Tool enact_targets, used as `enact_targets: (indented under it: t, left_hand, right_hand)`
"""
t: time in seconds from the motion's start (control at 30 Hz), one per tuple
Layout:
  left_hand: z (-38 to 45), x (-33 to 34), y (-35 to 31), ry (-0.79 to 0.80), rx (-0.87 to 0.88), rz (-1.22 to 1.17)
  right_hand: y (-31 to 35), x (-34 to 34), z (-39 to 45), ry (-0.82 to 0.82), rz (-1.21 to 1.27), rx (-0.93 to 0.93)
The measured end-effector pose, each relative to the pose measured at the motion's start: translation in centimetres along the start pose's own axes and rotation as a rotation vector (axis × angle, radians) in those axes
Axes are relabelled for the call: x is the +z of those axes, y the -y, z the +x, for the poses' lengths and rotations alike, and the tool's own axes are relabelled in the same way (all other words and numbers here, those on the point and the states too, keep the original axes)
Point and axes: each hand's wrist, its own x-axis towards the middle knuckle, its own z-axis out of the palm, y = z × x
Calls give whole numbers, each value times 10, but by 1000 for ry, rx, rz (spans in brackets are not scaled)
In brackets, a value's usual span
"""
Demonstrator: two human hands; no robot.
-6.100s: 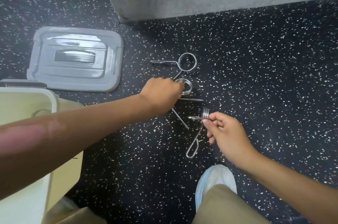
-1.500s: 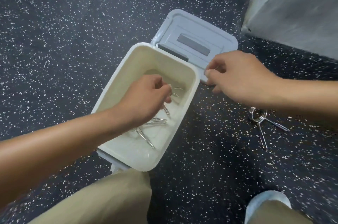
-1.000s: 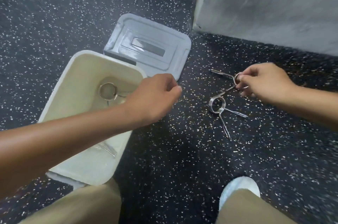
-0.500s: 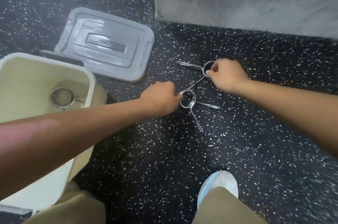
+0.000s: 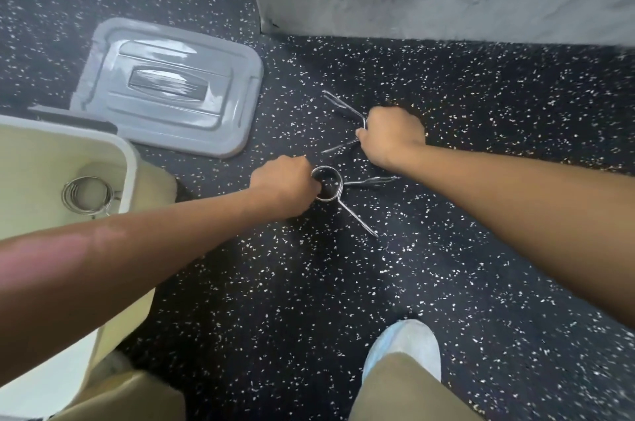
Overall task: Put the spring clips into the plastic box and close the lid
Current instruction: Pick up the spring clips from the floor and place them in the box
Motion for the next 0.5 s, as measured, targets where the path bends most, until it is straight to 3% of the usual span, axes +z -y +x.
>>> enact_targets:
  t: [0.27, 0.5]
  left_hand:
    - [-3, -7, 12, -13, -48, -9]
    - [-23, -28, 34, -77, 43, -11]
  right_hand:
    - [-16, 4, -1, -48, 81, 0]
    - [-21, -9, -11, -47, 167, -95]
